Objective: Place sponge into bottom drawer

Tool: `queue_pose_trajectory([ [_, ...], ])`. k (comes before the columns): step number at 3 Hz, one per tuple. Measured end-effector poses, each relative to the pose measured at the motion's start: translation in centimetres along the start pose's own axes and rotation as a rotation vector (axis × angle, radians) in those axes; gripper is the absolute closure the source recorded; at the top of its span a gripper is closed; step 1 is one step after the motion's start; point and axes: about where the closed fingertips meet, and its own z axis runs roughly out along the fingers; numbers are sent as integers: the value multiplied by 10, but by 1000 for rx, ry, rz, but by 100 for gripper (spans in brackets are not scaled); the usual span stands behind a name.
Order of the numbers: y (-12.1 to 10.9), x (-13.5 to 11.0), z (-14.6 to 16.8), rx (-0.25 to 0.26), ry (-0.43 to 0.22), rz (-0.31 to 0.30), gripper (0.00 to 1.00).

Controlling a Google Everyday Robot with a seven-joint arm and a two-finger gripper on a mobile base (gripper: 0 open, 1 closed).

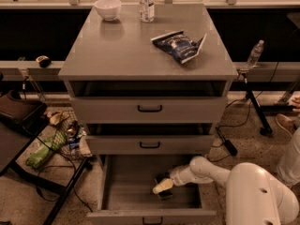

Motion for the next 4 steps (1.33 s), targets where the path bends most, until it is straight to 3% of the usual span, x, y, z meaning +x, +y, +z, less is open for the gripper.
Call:
queue_pose_trajectory([
  [1, 9, 2, -11, -37, -53, -21, 0],
  [2, 23, 5, -48, -52, -90, -94, 0],
  [3, 50, 12, -101, -31, -42, -184, 0],
  [4, 64, 12, -155, 50, 71, -237, 0],
])
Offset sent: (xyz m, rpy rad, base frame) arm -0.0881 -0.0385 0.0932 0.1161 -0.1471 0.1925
